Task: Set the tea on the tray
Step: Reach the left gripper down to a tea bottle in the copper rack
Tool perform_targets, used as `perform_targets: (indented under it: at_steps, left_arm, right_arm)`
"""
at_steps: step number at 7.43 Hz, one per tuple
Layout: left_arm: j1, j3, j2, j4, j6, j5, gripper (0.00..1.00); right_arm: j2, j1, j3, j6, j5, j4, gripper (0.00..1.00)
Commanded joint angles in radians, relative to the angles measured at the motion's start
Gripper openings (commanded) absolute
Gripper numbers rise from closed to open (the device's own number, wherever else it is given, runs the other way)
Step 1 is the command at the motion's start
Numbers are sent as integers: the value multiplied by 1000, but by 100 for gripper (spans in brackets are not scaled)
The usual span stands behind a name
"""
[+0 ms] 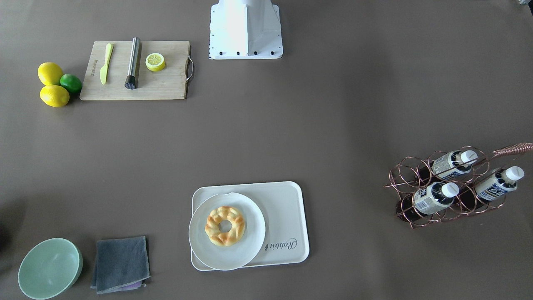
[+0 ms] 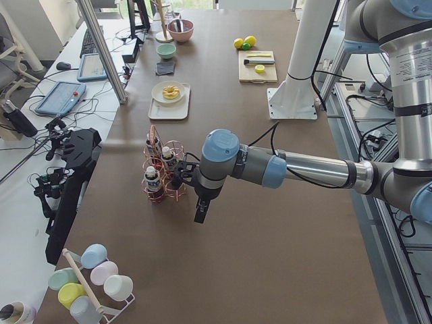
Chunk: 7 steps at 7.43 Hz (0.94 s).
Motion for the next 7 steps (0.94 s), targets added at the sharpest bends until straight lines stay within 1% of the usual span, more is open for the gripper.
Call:
perform_targets:
  at_steps: [1,2,3,5,6,7]
  left_arm:
    - [98,-34,-32,-138,-351,6,92]
    - [168,-48,-47,-201,-492,64,92]
    - [258,-65,-74,-215,-618,160,92]
    - [381,-53,-195,-211,-809,239,92]
    - [452,-57,-234,-211,-880,321,90]
    - [492,-47,-257,-209,-886,359,89]
  right_arm:
    - [-30,-2,32,-1,3,0,100]
    - [-33,-5,32,-1,3,0,100]
    - [-36,-5,34,-1,3,0,100]
    - [-39,-5,32,1,3,6,100]
    - [-39,-5,32,2,3,6,100]
    - [-39,-5,32,1,3,6,100]
